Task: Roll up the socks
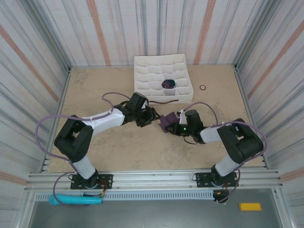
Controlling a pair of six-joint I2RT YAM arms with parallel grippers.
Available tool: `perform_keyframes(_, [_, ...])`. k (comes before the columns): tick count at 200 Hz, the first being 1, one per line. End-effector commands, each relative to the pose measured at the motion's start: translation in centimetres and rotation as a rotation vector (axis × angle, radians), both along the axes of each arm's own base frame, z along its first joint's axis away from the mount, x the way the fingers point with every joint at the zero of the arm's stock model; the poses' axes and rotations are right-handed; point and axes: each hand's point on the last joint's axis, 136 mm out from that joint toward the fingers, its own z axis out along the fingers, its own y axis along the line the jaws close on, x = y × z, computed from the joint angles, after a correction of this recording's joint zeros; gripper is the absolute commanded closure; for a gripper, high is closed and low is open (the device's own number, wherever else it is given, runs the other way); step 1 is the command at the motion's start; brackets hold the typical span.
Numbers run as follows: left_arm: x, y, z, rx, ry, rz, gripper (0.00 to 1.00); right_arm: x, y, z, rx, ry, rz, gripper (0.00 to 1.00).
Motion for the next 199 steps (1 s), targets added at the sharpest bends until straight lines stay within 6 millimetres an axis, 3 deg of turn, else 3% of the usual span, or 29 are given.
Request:
perform_keyframes(1, [0.1, -0.5, -0.4, 0.024, -0.022, -0.018, 0.37, -6.0, -4.0, -7.0, -0.125, 0.416, -0.103, 1.00])
perform_keyframes(42, [0.0, -1.6, -1.1, 0.037, -0.046, -0.055, 0.46, -5.9, -4.8, -8.2, -0.011, 0.566, -0.180, 1.00])
perform_keyframes(119, [0.5, -3.9, -3.3, 0.058, -0.045, -0.105, 0.40, -6.3, -5.8, -9.4, -0.002, 0.652, -0.237, 1.00])
perform_keyframes(199, [1.3, -3.8, -7.0, 0.169, 0.075, -0.067, 0.46, -5.8, -5.8, -9.1, 0.030, 0.661, -0.243, 1.00])
